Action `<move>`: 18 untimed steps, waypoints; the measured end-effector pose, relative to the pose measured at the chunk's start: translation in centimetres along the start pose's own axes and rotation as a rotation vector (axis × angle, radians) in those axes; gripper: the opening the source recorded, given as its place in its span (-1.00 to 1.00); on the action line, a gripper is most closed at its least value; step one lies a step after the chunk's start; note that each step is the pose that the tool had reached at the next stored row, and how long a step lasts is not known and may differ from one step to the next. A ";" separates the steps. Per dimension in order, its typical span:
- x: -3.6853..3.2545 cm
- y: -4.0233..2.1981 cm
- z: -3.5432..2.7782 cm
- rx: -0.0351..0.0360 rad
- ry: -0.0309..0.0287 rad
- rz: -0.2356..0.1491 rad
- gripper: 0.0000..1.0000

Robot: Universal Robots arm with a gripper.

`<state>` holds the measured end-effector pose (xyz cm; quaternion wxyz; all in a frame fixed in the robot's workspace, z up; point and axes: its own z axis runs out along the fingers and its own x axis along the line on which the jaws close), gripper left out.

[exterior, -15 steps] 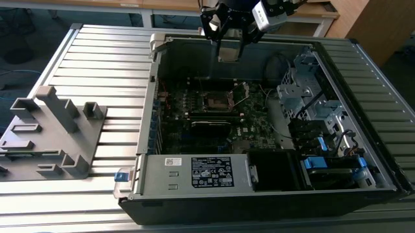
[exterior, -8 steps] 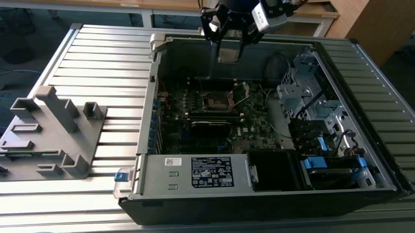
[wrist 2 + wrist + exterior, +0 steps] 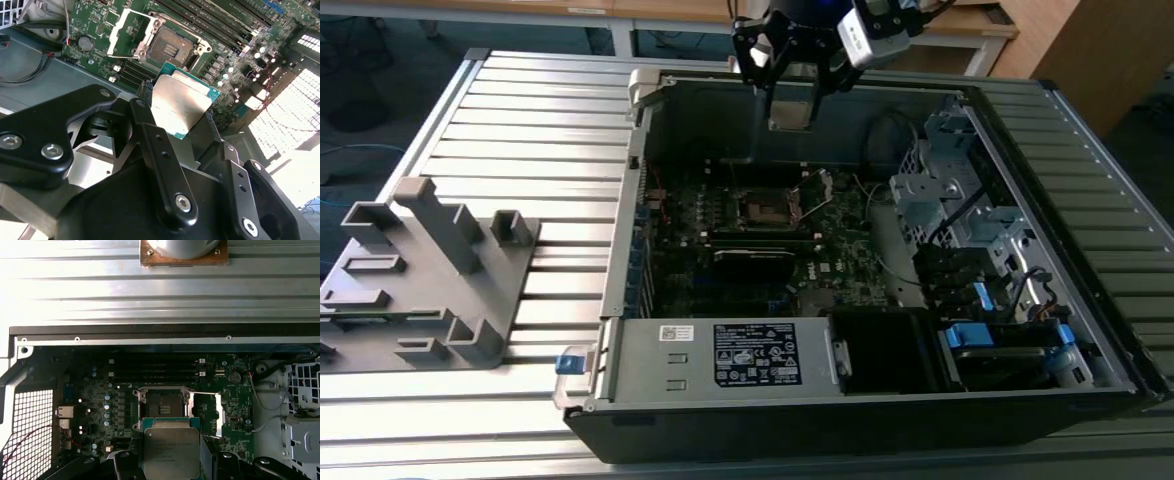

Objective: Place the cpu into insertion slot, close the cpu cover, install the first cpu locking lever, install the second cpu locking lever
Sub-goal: 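Place the cpu into insertion slot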

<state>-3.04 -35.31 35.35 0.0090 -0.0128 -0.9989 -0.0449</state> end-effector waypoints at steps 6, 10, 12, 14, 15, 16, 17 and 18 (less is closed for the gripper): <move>0.00 -0.03 0.26 0.0002 0.0001 0.000 0.08; -0.01 -0.05 0.52 0.0001 0.0001 0.000 0.08; -0.01 -0.05 0.57 0.0003 0.0002 0.000 0.08; -0.01 -0.06 0.59 0.0002 0.0001 0.000 0.08; -0.01 -0.06 0.59 0.0002 0.0001 0.000 0.08; -0.01 -0.06 0.59 0.0002 0.0001 0.000 0.08; -0.01 -0.06 0.59 0.0001 0.0001 0.000 0.08; -0.01 -0.06 0.60 0.0002 0.0001 0.000 0.08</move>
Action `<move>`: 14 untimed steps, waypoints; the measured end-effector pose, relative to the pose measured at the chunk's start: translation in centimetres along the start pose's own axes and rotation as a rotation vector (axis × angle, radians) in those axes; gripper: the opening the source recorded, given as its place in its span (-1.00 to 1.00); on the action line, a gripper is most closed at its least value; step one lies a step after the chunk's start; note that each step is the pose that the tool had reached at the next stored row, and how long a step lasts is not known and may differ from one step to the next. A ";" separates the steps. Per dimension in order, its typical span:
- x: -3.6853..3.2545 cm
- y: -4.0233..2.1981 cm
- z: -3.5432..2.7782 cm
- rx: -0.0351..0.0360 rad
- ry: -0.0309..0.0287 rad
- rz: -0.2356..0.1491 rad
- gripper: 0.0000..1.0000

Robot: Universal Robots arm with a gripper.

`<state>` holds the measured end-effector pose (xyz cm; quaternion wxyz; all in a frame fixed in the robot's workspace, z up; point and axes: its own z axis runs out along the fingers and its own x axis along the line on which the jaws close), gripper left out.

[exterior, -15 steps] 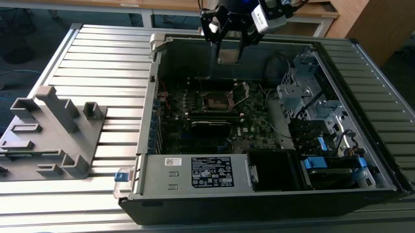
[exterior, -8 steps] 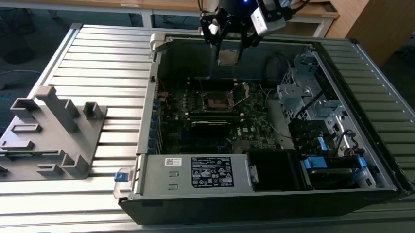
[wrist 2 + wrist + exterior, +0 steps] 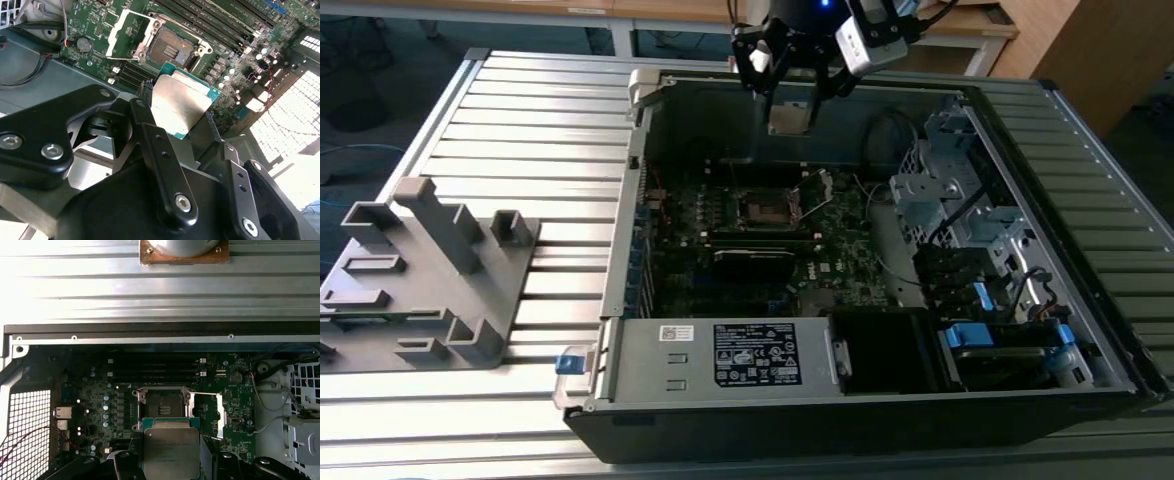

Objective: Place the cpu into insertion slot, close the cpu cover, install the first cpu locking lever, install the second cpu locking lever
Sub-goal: 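Place the cpu into insertion slot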

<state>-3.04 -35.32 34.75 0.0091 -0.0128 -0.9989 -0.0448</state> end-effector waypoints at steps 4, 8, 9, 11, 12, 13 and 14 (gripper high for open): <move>0.00 -0.02 0.23 -0.0002 -0.0001 0.000 0.08; -0.01 -0.05 0.61 -0.0001 0.0000 0.000 0.08; -0.01 -0.07 0.73 0.0000 0.0000 0.000 0.08; -0.02 -0.09 0.94 0.0000 0.0000 0.000 0.08; -0.02 -0.10 1.05 0.0000 0.0000 0.000 0.08; -0.02 -0.11 1.21 0.0000 -0.0001 0.000 0.08; -0.01 -0.12 1.39 -0.0001 -0.0003 0.000 0.08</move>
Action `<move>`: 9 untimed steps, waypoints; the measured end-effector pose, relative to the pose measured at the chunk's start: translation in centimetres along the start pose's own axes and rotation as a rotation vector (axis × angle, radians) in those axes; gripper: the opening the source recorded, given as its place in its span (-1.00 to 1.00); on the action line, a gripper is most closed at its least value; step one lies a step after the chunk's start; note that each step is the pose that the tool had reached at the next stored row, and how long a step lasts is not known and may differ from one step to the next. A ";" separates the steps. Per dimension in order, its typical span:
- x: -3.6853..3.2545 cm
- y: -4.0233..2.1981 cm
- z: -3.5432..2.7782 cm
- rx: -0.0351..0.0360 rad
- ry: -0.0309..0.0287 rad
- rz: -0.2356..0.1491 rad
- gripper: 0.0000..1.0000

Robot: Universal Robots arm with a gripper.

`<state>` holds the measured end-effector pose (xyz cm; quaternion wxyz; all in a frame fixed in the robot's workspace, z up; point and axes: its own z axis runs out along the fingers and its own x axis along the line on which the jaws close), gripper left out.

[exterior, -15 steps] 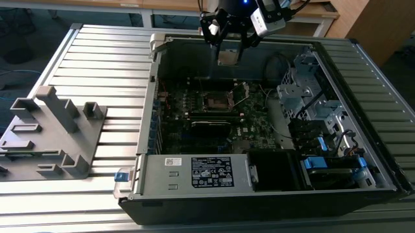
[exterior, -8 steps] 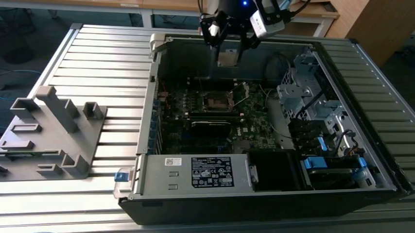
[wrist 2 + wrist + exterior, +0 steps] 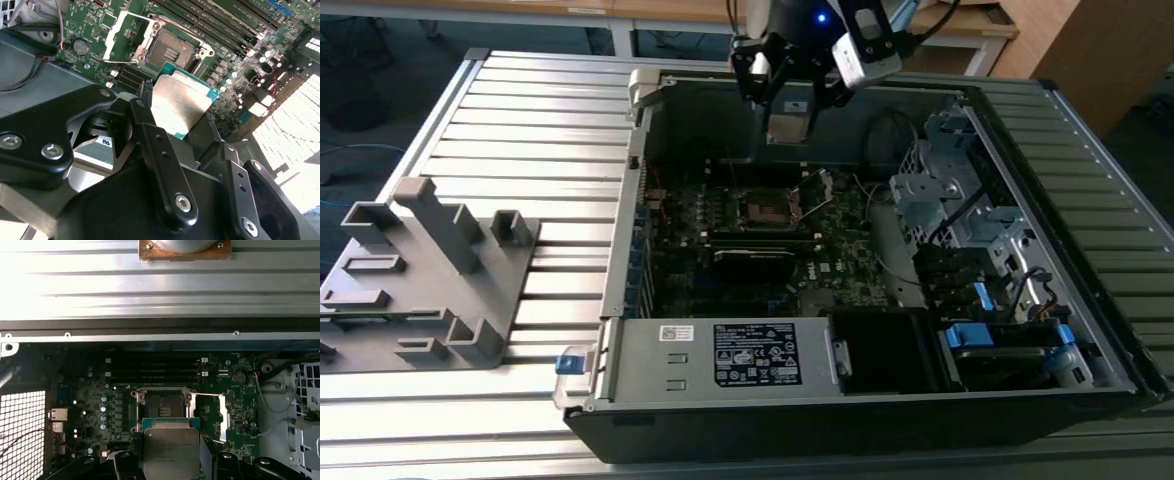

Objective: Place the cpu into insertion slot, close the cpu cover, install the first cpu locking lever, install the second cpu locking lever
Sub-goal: 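Place the cpu into insertion slot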

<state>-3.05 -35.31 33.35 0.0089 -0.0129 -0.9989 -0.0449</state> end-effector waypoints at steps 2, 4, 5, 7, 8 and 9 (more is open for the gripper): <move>0.03 -0.03 0.37 0.0000 -0.0012 0.000 0.08; 0.07 -0.07 0.72 -0.0001 -0.0030 0.000 0.08; 0.08 -0.08 0.87 -0.0001 -0.0040 -0.001 0.08; 0.11 -0.11 1.19 -0.0001 -0.0063 -0.001 0.08; 0.13 -0.12 1.34 -0.0001 -0.0076 -0.001 0.08; 0.14 -0.14 1.50 -0.0001 -0.0091 -0.001 0.08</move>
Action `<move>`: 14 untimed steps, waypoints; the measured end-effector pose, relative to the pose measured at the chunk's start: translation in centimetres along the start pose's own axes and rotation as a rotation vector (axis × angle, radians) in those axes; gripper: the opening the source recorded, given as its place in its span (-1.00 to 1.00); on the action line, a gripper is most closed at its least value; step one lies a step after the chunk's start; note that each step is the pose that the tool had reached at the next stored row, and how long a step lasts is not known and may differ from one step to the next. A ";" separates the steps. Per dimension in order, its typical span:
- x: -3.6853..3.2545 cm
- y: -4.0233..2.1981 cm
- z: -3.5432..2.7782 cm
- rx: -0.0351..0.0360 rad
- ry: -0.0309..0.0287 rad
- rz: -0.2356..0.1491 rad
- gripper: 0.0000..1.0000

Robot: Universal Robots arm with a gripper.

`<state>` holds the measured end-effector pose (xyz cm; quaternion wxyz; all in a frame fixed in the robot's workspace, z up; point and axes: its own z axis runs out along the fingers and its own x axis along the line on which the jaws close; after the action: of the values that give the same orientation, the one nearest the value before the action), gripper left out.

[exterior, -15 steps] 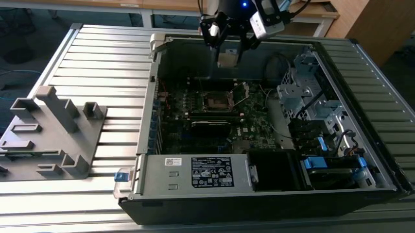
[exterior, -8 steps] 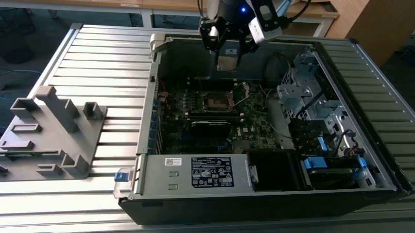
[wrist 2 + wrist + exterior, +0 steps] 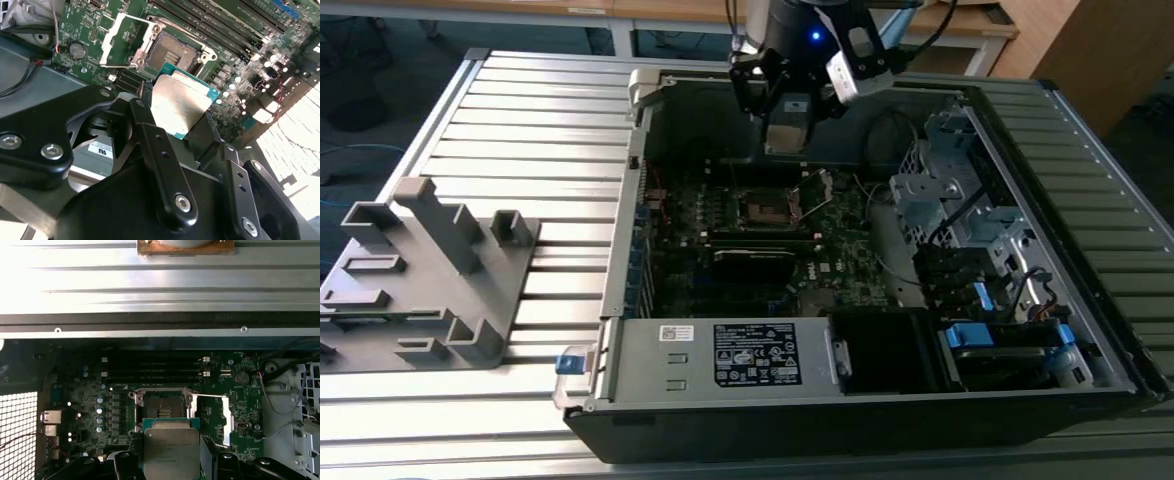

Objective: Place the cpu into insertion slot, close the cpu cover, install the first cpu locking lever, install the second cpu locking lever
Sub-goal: 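Place the cpu into insertion slot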

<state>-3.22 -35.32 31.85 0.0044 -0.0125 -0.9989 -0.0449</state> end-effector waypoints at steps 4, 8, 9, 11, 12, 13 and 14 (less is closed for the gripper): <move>0.05 -0.06 0.65 -0.0002 -0.0046 -0.001 0.08; 0.09 -0.11 1.14 0.0000 -0.0088 -0.001 0.08; 0.09 -0.11 1.14 0.0005 -0.0089 -0.001 0.08; 0.09 -0.11 1.16 0.0010 -0.0091 -0.001 0.08; 0.10 -0.11 1.22 0.0010 -0.0096 -0.001 0.08; 0.10 -0.12 1.34 0.0011 -0.0104 -0.001 0.08; 0.11 -0.14 1.49 0.0011 -0.0118 -0.001 0.08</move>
<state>-3.35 -35.32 30.35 -0.0016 -0.0121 -0.9989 -0.0442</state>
